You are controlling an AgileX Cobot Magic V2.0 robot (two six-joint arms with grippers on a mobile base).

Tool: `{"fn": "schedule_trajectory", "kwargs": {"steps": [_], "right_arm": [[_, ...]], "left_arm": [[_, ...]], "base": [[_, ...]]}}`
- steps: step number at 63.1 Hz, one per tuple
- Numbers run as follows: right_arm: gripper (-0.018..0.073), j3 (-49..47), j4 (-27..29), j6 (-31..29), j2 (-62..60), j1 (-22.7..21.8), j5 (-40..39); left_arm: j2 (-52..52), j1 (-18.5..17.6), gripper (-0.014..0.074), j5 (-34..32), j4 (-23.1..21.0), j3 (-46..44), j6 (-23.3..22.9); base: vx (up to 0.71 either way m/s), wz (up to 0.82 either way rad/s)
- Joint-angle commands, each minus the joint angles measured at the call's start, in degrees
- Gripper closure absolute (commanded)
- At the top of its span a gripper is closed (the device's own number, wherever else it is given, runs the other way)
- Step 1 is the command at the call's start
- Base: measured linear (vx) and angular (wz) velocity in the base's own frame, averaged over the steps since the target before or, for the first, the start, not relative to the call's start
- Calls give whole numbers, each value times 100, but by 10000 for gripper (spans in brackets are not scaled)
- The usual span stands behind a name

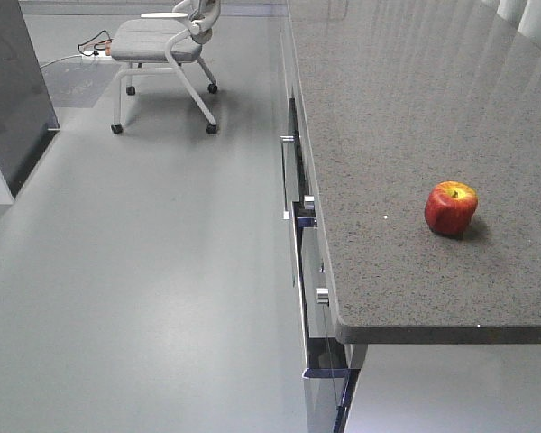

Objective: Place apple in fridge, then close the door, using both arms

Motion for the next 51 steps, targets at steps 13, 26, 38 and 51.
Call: {"fn": "schedule_trajectory", "kwargs": {"steps": [13,26,38,51], "right_arm": [[563,81,-15,-26,-90,-5,-421],[563,81,-15,-26,-90,-5,-421],[563,81,-15,-26,-90,-5,-543],[563,-503,44,-81,-42,-5,-451]], "left_arm": [[-88,-18,603,-443,0,123,-56],[-88,-18,603,-443,0,123,-56],[-88,-18,603,-443,0,123,-56],[-88,-18,603,-443,0,123,-56]], "base": [[0,0],[0,0],[0,0],[0,0]]}}
